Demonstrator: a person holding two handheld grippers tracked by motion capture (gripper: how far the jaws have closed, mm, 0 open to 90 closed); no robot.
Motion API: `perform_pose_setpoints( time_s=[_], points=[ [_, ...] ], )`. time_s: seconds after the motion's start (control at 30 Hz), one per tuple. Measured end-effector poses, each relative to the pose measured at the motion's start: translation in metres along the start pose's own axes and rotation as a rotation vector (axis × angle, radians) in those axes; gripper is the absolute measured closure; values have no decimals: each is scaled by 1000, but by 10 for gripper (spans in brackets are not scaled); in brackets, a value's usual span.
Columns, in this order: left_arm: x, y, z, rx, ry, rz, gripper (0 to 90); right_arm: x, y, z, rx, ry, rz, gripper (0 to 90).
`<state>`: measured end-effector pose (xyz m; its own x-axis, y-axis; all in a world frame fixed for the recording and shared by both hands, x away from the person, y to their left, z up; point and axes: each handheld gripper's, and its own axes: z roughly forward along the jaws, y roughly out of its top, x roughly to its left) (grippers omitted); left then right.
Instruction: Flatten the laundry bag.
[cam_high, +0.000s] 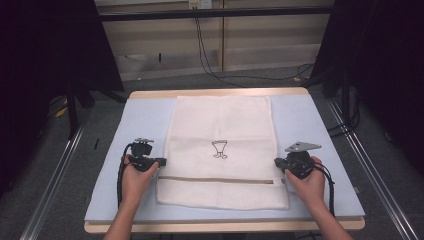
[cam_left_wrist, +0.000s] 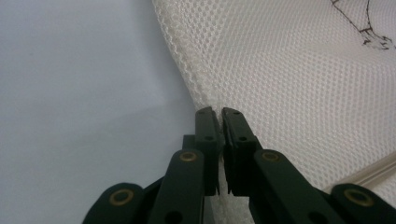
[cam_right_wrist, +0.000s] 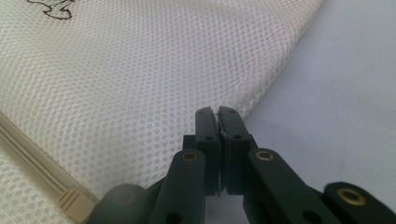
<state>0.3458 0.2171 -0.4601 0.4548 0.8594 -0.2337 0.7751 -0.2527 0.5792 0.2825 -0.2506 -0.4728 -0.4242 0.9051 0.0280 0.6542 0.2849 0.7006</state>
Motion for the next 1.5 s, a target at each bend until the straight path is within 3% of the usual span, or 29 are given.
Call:
perform_pose_setpoints(
  time_s=[0.37, 0.47, 0.5, 0.53, 0.67, 0.83, 1.2, 1.33, 1.47, 1.5],
  points=[
    [4, -6, -6, -4, 9, -4, 859, 3, 5, 4, -5, 12, -15, 879],
    [5, -8, -8, -6, 5, -25, 860, 5, 5, 6, -15, 21, -13, 878],
    [6, -8, -10, 11, 4, -9, 860, 6, 5, 6, -13, 19, -7, 879],
    [5, -9, -10, -5, 1, -30, 860, 6, 5, 6, -15, 19, -5, 878],
    [6, -13, -13, -1, 1, -28, 859, 7, 5, 6, -20, 25, 6, 878],
    [6, -17, -17, -10, 3, -44, 859, 7, 5, 5, -29, 36, -13, 878],
    [6, -22, -20, 4, 3, -45, 859, 9, 4, 1, -10, 61, -32, 878],
    [5, -24, -23, 12, 3, -37, 859, 11, 4, -1, -2, 50, -41, 879],
    [5, -27, -24, -4, 13, -62, 859, 13, 4, 0, 0, 63, -44, 879],
    [7, -27, -25, 7, 11, -49, 859, 13, 3, -1, 2, 66, -39, 878]
  ],
)
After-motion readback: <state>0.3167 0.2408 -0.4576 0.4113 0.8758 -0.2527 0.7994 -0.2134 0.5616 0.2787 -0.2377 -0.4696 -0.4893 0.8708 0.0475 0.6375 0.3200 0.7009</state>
